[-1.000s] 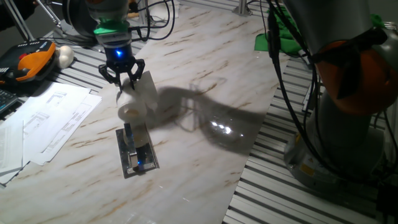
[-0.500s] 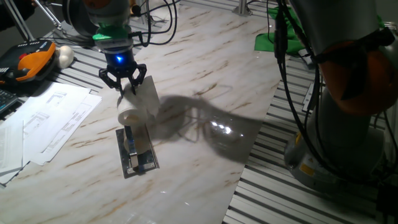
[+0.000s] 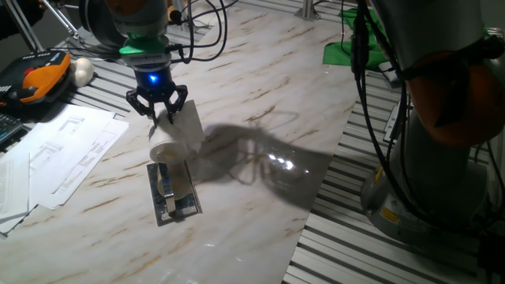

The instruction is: Put the toilet paper on its holder

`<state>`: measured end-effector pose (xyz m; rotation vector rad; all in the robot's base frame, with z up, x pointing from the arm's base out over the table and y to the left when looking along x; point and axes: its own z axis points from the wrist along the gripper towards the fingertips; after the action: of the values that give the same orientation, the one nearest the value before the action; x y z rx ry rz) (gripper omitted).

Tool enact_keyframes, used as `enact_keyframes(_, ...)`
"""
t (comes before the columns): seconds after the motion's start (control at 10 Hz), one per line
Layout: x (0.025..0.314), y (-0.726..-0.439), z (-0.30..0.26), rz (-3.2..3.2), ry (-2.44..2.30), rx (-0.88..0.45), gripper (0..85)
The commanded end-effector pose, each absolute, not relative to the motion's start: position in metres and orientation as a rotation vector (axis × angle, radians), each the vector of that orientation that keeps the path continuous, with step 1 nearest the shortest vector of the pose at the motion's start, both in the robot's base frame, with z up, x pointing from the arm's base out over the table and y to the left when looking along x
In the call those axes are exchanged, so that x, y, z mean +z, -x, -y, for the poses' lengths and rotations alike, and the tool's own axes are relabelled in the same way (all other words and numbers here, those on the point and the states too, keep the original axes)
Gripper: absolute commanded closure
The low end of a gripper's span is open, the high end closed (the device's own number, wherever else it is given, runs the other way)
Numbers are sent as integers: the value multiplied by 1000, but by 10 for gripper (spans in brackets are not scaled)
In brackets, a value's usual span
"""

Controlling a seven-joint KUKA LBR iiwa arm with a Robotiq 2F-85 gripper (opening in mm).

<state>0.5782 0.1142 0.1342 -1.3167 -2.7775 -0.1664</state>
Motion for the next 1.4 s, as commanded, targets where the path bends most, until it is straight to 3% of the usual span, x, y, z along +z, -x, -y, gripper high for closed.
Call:
enact_keyframes(0.0, 135, -578, -114, 2781, 1305, -169, 510)
enact_keyframes(1.3, 138, -576, -111, 2815, 1141, -188, 510)
